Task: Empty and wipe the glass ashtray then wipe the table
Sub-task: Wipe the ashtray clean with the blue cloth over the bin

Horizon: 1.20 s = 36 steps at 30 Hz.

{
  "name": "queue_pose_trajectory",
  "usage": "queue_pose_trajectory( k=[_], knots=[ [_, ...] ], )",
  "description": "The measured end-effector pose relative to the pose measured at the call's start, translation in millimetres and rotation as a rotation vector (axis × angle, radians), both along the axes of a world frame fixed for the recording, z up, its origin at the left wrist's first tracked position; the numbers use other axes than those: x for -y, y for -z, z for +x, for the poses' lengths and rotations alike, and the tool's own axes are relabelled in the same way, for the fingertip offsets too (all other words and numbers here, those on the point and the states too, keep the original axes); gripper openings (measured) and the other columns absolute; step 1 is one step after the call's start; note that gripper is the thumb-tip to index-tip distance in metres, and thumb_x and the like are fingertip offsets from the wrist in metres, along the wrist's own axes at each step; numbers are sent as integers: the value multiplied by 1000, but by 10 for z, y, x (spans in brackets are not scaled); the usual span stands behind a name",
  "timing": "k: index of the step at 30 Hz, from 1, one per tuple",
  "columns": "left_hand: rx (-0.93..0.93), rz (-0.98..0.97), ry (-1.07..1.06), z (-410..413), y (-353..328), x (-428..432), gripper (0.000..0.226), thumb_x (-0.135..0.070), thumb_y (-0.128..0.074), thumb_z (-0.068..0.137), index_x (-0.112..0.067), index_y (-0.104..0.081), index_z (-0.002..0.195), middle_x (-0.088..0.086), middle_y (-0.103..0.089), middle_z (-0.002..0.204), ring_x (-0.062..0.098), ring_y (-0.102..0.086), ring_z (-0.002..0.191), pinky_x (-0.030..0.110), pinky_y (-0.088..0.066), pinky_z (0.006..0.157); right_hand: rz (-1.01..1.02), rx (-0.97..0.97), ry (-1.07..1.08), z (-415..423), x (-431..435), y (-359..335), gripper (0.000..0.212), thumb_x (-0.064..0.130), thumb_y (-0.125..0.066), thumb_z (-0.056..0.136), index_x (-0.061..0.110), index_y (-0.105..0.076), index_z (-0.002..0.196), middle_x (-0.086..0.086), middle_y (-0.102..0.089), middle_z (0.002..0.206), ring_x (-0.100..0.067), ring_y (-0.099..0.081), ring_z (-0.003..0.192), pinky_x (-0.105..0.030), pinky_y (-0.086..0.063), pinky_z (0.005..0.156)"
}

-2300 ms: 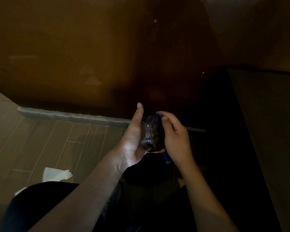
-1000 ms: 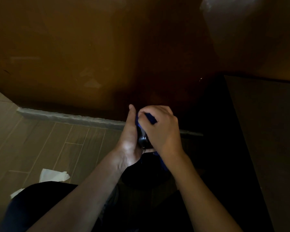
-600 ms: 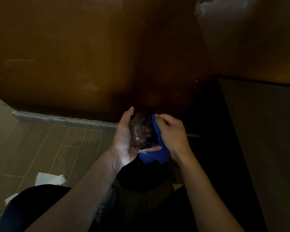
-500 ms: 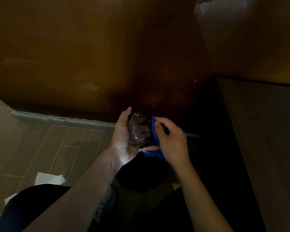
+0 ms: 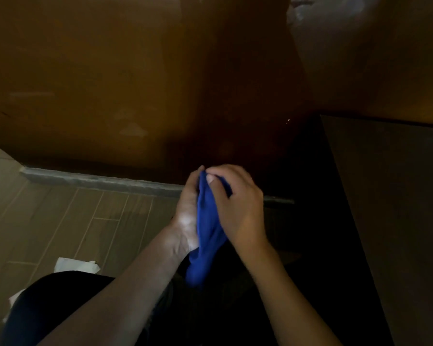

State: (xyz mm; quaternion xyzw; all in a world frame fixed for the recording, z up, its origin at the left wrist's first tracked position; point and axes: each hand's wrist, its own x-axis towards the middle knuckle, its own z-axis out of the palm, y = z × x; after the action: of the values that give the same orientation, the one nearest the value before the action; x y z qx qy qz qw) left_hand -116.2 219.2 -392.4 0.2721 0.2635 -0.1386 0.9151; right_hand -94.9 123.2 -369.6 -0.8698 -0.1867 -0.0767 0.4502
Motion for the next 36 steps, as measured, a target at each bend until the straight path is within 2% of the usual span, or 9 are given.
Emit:
queue_pose_trajectory(
  k=[4, 10, 15, 18, 20, 25, 28, 33, 36],
  knots=[
    [-7, -3, -45, 26, 14, 13, 51, -59, -58, 98, -12, -78, 105, 11, -76, 90, 26, -74, 80, 40, -55, 78, -24, -181, 12, 360, 26, -26, 16, 24, -59, 102, 24, -73, 109, 10, -67, 109, -2, -62, 98, -8, -46, 82],
    [-45, -25, -65, 41, -6, -129, 67, -70, -57, 91, -10, -84, 98, 14, -78, 104, 29, -77, 85, 40, -56, 85, -116, -308, 88, 273, 261, 162, 11, 27, -56, 103, 33, -64, 108, 13, -64, 109, -1, -59, 100, -9, -41, 74],
    [-56, -15, -86, 42, 13, -153, 77, -73, -51, 92, -5, -85, 102, 23, -66, 142, 36, -60, 135, 48, -42, 118, -153, -151, 173, -287, 304, 117, 16, 24, -60, 100, 29, -65, 114, 18, -54, 115, 5, -52, 103, 2, -39, 75],
    [-24, -35, -61, 41, 17, -119, 77, -73, -50, 92, -5, -85, 102, 23, -59, 149, 37, -53, 143, 48, -36, 123, -120, -138, 98, -461, 207, 41, 19, 27, -58, 101, 27, -66, 118, 14, -57, 123, 2, -54, 110, -2, -39, 81],
    [12, 4, -47, 31, 13, -93, 77, -74, -52, 91, -4, -81, 107, 20, -63, 142, 34, -60, 133, 44, -42, 119, -109, -86, 47, -439, 134, -8, 19, 29, -56, 101, 26, -65, 118, 13, -58, 122, -1, -56, 110, -6, -41, 86],
    [78, 102, -10, -68, -41, 17, 60, -63, -50, 99, -10, -74, 111, 11, -73, 95, 23, -73, 84, 33, -62, 72, -36, -82, 9, -119, 60, -159, 18, 26, -52, 105, 23, -64, 117, 9, -57, 119, -3, -56, 105, -14, -45, 87],
    [90, 72, -16, -120, -35, 47, 64, -65, -54, 97, -10, -75, 123, 14, -76, 107, 28, -75, 94, 41, -59, 84, -69, -63, 49, 64, 85, -114, 19, 26, -51, 105, 22, -64, 119, 7, -57, 119, -6, -57, 107, -9, -40, 83],
    [88, 18, -70, -80, -65, -33, 67, -71, -49, 96, -13, -83, 103, 12, -78, 106, 25, -76, 90, 39, -57, 85, -160, -57, 127, 4, 254, 69, 14, 24, -52, 105, 23, -61, 116, 6, -56, 118, -6, -58, 99, -6, -39, 69],
    [76, 36, -124, -52, -129, -51, 63, -70, -53, 94, -17, -76, 120, 16, -73, 124, 29, -71, 108, 43, -51, 105, -185, -59, 173, -231, 303, 118, 15, 25, -50, 104, 26, -60, 115, 8, -56, 118, -3, -59, 97, -11, -44, 74]
  ],
)
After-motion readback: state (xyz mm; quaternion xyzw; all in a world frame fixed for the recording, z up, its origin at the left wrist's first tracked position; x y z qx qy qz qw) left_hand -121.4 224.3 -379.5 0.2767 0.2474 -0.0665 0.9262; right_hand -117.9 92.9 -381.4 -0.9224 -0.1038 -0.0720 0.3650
